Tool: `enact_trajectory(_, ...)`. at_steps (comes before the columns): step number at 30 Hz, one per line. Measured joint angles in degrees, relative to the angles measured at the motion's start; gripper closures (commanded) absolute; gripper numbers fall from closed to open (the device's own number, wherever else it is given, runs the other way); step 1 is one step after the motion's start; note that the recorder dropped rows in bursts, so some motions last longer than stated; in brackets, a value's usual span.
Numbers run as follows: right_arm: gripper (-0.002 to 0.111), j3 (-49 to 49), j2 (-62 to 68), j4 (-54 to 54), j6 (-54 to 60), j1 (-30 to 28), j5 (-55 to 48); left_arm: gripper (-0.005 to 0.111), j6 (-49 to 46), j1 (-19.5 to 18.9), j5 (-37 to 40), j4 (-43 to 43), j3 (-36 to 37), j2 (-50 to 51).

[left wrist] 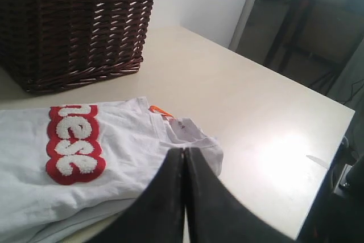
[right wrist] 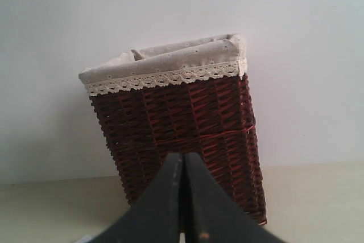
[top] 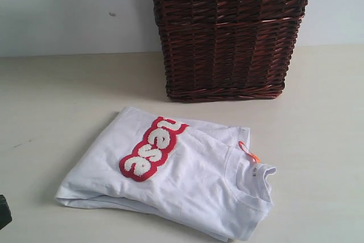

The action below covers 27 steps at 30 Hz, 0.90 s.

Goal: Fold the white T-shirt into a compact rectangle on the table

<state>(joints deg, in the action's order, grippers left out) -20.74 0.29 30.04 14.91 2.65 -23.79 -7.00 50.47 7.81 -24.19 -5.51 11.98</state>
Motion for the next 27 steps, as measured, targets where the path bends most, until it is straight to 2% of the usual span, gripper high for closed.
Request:
enact_trajectory(8,0.108,0.0,0.0,0.0,0.0,0.0,0.0,0.107,-1.8,0.0,0.0,4.2,0.6,0.0)
enact_trajectory(12,0.108,0.0,0.0,0.0,0.0,0.0,0.0,0.107,-2.8,-2.7,0.0,5.2,1.7,0.0)
enact_trajectory(19,0.108,0.0,0.0,0.0,0.0,0.0,0.0,0.107,-2.3,-16.5,0.1,7.1,3.3,-2.1)
enact_trajectory(27,0.108,0.0,0.0,0.0,-0.1,0.0,0.0,0.107,-2.0,-35.9,0.3,7.5,3.9,-8.9)
